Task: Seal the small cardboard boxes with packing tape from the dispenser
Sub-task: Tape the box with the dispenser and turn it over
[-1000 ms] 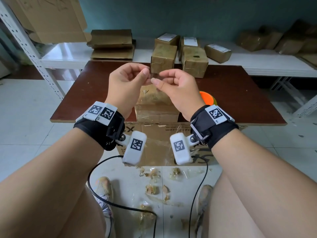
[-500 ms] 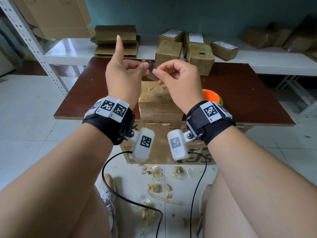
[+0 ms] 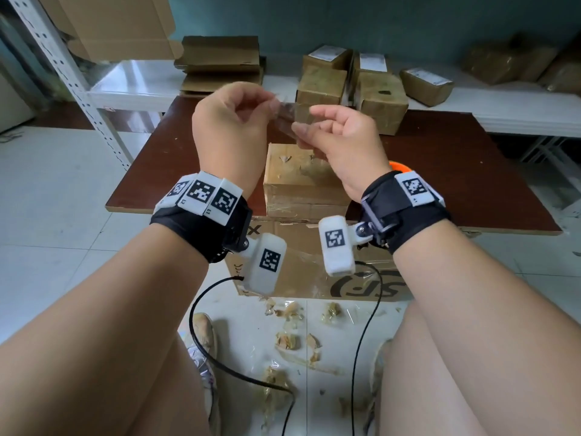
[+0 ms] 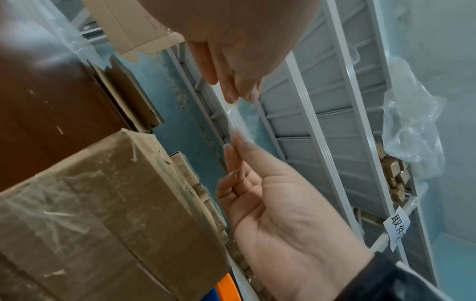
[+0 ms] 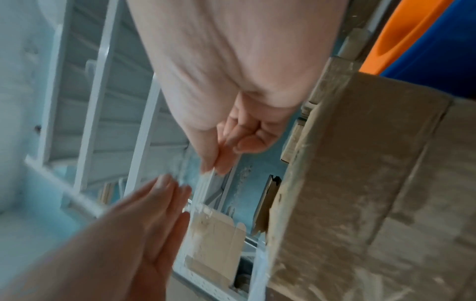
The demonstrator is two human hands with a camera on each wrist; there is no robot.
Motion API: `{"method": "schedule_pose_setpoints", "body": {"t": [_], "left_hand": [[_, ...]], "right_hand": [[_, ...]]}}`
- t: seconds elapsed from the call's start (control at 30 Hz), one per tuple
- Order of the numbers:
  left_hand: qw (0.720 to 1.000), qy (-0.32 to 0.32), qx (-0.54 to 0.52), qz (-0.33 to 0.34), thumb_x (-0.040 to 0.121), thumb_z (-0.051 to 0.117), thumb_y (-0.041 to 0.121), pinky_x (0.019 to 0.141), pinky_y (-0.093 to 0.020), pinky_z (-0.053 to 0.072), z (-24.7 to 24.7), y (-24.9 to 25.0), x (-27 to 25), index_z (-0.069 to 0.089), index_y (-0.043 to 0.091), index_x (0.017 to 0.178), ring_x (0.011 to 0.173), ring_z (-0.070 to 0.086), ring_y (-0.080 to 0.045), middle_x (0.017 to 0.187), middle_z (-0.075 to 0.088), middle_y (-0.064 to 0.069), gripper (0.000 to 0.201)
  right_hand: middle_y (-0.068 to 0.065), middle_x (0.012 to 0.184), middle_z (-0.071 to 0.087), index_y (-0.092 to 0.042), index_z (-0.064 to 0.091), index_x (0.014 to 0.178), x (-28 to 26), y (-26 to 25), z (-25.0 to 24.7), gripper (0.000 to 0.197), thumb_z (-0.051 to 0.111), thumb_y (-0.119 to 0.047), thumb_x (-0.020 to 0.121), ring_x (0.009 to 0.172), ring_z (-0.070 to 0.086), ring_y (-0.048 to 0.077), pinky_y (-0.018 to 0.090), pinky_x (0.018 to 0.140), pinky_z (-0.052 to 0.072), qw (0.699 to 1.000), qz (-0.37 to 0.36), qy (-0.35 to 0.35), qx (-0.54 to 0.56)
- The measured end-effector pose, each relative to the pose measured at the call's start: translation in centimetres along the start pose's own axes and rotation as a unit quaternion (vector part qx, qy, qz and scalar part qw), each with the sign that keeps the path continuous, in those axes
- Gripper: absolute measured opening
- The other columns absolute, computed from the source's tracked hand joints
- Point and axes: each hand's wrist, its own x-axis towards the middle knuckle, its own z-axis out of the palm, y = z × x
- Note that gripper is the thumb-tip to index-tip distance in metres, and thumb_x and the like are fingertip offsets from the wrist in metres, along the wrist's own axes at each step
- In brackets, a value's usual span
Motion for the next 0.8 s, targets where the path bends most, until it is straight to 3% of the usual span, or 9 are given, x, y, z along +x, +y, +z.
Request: {"method": "schedule_pose_setpoints", "body": {"t": [0.07,0.13,0.23,0.33,0.43,0.57,0.63,0.73,0.8], "left_hand": [[1.0,-0.004,0.026,0.012,0.092,0.081,0.022,0.085,-0.017,0.057,-0.2,-0.5,0.3,0.082,0.016,0.097,0.094,0.068,0.011,0.122,0.069,0.007,0.008],[0.999,-0.01,0.038,0.003,0.092,0.081,0.024,0.092,-0.021,0.057,-0.3,-0.8,0.3,0.081,0.018,0.096,0.102,0.068,0.008,0.128,0.067,0.004,0.007],[0.999,-0.016,-0.008,-0.032,0.092,0.082,0.023,0.087,-0.03,0.062,-0.5,-0.8,0.1,0.08,0.022,0.094,0.084,0.075,-0.003,0.103,0.079,0.004,0.003],[0.995,-0.017,-0.067,-0.077,0.091,0.084,0.02,0.077,-0.022,0.058,-0.8,-0.7,0.0,0.082,0.019,0.093,0.075,0.073,-0.004,0.083,0.08,0.005,0.002],[0.987,-0.023,-0.07,-0.144,0.091,0.085,0.023,0.069,-0.016,0.052,-0.7,-1.7,0.1,0.084,0.02,0.094,0.063,0.062,0.006,0.068,0.075,0.015,0.005],[0.967,-0.049,-0.071,-0.24,0.09,0.086,0.033,0.089,-0.027,0.062,-0.3,-3.3,0.1,0.085,0.024,0.094,0.079,0.07,0.004,0.082,0.08,0.013,0.009],[0.962,-0.047,-0.064,-0.261,0.089,0.086,0.034,0.083,-0.025,0.061,0.0,-3.8,0.0,0.084,0.027,0.089,0.075,0.069,0.001,0.078,0.078,0.013,0.007],[0.956,-0.037,-0.046,-0.288,0.087,0.087,0.033,0.06,-0.02,0.053,0.5,-4.6,0.0,0.082,0.028,0.079,0.059,0.063,-0.001,0.069,0.075,0.012,0.01],[0.948,-0.025,-0.05,-0.313,0.083,0.09,0.031,0.061,-0.027,0.059,0.9,-5.2,0.0,0.083,0.026,0.077,0.061,0.067,-0.013,0.073,0.078,0.005,0.011]], "right_hand": [[0.005,0.087,0.078,-0.012,0.073,0.104,0.1,-0.2,-0.1,0.02,0.086,-0.017,0.088,0.082,0.076,0.016,0.025,0.068,0.055,1.0,0.011,-0.006,0.011],[0.003,0.086,0.077,-0.016,0.074,0.092,0.1,-0.2,-0.1,0.013,0.085,-0.022,0.089,0.085,0.073,0.019,0.031,0.072,0.057,1.0,0.006,-0.008,-0.001],[0.001,0.089,0.076,-0.018,0.074,0.092,0.1,0.1,0.1,0.013,0.083,-0.027,0.092,0.086,0.071,0.014,0.028,0.073,0.058,0.999,0.003,-0.021,-0.033],[0.014,0.093,0.077,-0.014,0.073,0.095,0.2,0.1,0.2,0.01,0.079,-0.022,0.096,0.081,0.073,0.016,0.022,0.069,0.055,1.0,-0.001,-0.018,-0.015],[-0.002,0.081,0.075,-0.012,0.077,0.098,0.5,0.4,-0.2,0.012,0.078,-0.024,0.096,0.076,0.067,0.004,0.02,0.074,0.054,1.0,0.003,-0.006,-0.026],[-0.014,0.083,0.076,-0.019,0.079,0.086,1.0,1.0,-0.3,0.017,0.078,-0.033,0.096,0.084,0.07,0.0,0.022,0.086,0.056,0.995,0.01,0.011,-0.098],[-0.012,0.086,0.078,-0.021,0.081,0.088,1.3,1.4,0.0,0.017,0.079,-0.036,0.094,0.087,0.072,0.004,0.03,0.091,0.059,0.989,0.006,0.022,-0.144],[-0.009,0.086,0.076,-0.023,0.077,0.117,1.6,1.7,0.5,0.037,0.083,-0.045,0.087,0.087,0.072,0.007,0.03,0.087,0.057,0.978,0.026,0.041,-0.203],[-0.01,0.083,0.076,-0.027,0.075,0.115,1.8,2.1,0.8,0.042,0.085,-0.05,0.082,0.089,0.072,0.01,0.037,0.09,0.058,0.972,0.035,0.053,-0.227]]}}
